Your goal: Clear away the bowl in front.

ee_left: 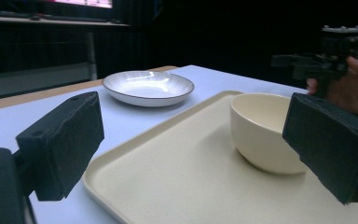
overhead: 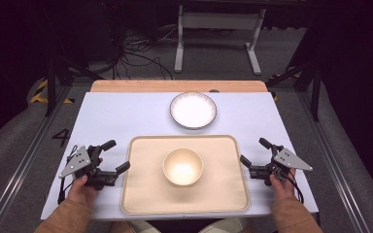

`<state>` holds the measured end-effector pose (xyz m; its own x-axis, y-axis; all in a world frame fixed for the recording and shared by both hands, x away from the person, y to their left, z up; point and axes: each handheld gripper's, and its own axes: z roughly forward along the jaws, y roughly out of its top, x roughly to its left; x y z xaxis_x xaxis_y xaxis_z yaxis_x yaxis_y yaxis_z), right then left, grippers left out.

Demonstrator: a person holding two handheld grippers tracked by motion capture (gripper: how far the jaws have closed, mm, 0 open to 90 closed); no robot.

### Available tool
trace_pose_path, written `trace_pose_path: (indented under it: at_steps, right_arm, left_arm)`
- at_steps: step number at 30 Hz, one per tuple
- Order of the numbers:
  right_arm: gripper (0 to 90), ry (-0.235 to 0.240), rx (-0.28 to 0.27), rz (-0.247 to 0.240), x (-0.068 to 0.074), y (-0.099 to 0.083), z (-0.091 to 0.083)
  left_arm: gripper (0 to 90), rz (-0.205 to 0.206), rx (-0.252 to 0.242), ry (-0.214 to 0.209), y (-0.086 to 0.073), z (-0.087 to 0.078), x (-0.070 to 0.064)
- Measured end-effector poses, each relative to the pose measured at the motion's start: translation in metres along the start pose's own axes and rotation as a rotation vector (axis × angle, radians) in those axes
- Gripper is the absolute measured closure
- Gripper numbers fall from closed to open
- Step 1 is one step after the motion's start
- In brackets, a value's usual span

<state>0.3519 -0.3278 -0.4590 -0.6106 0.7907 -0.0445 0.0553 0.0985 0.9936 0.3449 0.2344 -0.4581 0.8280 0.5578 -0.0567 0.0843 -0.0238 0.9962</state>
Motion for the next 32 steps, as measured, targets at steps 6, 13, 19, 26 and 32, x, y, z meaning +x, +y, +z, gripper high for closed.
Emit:
trace_pose_path:
  at_steps: [6, 13, 19, 26, 32]
  right_arm:
    - [1.0, 0.0, 0.0, -0.001, 0.0, 0.0, 0.0]
    - [1.0, -0.001, -0.002, -0.003, 0.0, 0.0, 0.0]
    - [1.0, 0.0, -0.006, -0.008, 0.001, 0.0, 0.0]
    - [0.7, 0.002, -0.036, -0.017, 0.001, -0.001, -0.003]
    - [0.7, 0.002, -0.047, -0.01, 0.001, -0.002, -0.004]
  left_arm:
    - [4.2, -0.008, 0.011, 0.009, -0.009, -0.001, 0.001]
    - [3.3, -0.038, 0.028, 0.045, -0.015, -0.002, 0.002]
    - [3.2, -0.057, 0.045, 0.086, -0.014, 0.0, 0.003]
    - [3.3, -0.038, 0.056, 0.084, -0.014, 0.001, 0.002]
    - [3.4, -0.047, 0.056, 0.082, -0.014, 0.001, 0.002]
